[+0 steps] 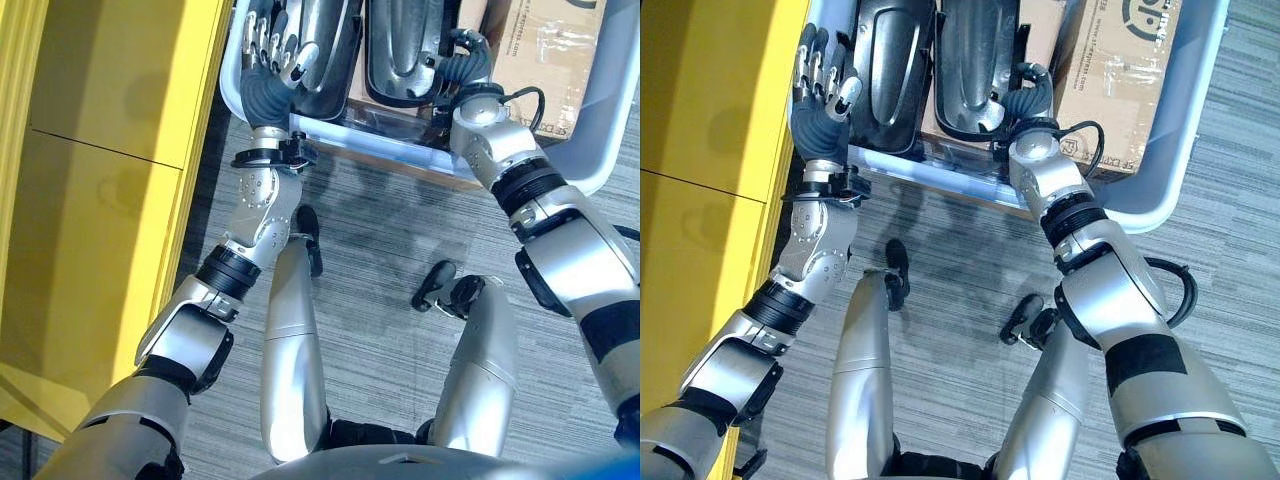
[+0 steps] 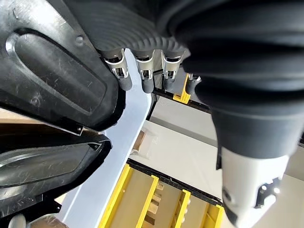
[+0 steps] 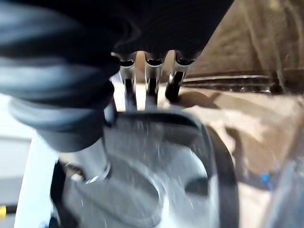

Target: Move parts from the plastic box to the shelf.

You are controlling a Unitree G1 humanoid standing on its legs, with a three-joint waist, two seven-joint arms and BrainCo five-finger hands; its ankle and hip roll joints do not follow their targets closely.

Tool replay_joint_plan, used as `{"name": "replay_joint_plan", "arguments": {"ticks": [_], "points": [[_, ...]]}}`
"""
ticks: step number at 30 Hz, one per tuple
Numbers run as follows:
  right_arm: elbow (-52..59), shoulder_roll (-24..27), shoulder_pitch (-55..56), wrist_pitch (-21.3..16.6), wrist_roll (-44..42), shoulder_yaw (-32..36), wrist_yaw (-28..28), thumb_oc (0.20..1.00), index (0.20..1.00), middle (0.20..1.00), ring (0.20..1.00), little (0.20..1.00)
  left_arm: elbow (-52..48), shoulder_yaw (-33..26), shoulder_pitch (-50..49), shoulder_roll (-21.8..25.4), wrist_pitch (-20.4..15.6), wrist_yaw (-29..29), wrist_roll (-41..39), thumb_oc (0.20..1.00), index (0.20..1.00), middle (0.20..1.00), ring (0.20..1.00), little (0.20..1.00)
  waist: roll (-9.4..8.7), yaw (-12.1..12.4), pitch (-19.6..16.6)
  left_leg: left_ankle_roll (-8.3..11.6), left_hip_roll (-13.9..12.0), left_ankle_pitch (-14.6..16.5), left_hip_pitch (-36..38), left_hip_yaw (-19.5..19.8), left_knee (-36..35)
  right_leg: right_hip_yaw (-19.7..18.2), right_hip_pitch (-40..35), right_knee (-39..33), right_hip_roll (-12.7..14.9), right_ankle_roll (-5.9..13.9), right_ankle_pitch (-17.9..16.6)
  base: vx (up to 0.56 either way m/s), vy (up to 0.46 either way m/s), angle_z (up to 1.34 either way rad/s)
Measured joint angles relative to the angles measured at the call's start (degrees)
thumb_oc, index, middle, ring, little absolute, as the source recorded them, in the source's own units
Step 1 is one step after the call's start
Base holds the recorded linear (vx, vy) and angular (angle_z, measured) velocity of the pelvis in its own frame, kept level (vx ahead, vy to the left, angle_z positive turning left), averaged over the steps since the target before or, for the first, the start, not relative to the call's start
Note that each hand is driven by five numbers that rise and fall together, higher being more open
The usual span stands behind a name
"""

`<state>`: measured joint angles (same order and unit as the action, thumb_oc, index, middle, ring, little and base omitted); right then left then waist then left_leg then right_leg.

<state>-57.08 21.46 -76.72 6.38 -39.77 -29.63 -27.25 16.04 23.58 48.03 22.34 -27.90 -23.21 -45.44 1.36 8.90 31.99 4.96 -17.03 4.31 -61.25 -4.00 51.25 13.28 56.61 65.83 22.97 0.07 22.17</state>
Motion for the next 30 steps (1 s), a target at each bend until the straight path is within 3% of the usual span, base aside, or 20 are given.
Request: {"name": "replay_joint_plan", "arguments": {"ticks": [7,15,16,17,18,30], "points": [[2.3,0.2,1.2,-0.8,-1.2,0.3,-0.8,0.200,0.200,0.200,0.200,0.200,0.0,0.2,0.5,-3.7,0.0,-2.3,2.2,1.000,1.000,1.000,1.000,1.000,0.39,-0.6,-0.2,-0.05,-0.2,0.0,-2.8,0.1,0.9,-0.3,3.1,1.2,0.0,-0.06,0.1,-0.02,0.047,-0.01],[5.6,-0.2,2.2,-1.2,9.7,-0.1,-5.0,0.200,0.200,0.200,0.200,0.200,0.0,1.0,0.3,-3.8,-1.1,-3.5,2.4,1.000,1.000,1.000,1.000,1.000,0.38,-0.3,-0.2,-0.11,-0.2,0.0,-3.8,0.1,0.8,-0.4,4.2,1.0,-0.1,-0.17,0.1,0.00,0.000,0.00],[6.1,-0.2,2.3,-0.9,9.7,-0.1,-5.2,0.310,0.310,0.310,0.310,0.310,0.0,1.0,0.3,-3.8,-1.5,-3.5,2.5,1.000,1.000,1.000,1.000,1.000,0.38,-0.3,-0.2,-0.10,-0.2,0.0,-3.8,0.1,0.8,-0.4,4.2,1.0,-0.1,-0.13,0.1,0.00,0.000,0.00],[6.3,-0.2,2.4,-0.6,9.7,-0.2,-5.4,0.592,0.592,0.592,0.592,0.592,0.0,1.0,0.3,-3.8,-1.6,-3.5,3.0,1.000,1.000,1.000,1.000,1.000,0.38,-0.4,-0.2,-0.10,-0.2,0.0,-3.8,0.1,0.8,-0.4,4.2,0.9,-0.2,-0.06,0.1,0.00,0.000,0.00],[6.3,-0.2,2.4,-0.5,9.7,-0.2,-5.5,1.000,1.000,1.000,1.000,1.000,0.0,1.0,0.3,-3.8,-1.6,-3.5,3.6,1.000,1.000,1.000,1.000,1.000,0.38,-0.4,-0.2,-0.08,-0.2,0.0,-3.8,0.1,0.8,-0.4,4.2,0.9,-0.2,-0.05,0.1,0.00,0.000,0.00],[5.8,-0.4,2.7,-0.3,9.3,-0.1,-5.6,1.000,1.000,1.000,1.000,1.000,0.0,1.0,0.4,-3.8,-1.7,-3.5,4.4,1.000,1.000,1.000,1.000,1.000,0.38,-0.4,-0.2,-0.08,-0.3,0.0,-3.9,0.1,0.9,-0.4,4.1,0.8,-0.3,0.18,-0.1,0.00,0.000,0.00]]}}
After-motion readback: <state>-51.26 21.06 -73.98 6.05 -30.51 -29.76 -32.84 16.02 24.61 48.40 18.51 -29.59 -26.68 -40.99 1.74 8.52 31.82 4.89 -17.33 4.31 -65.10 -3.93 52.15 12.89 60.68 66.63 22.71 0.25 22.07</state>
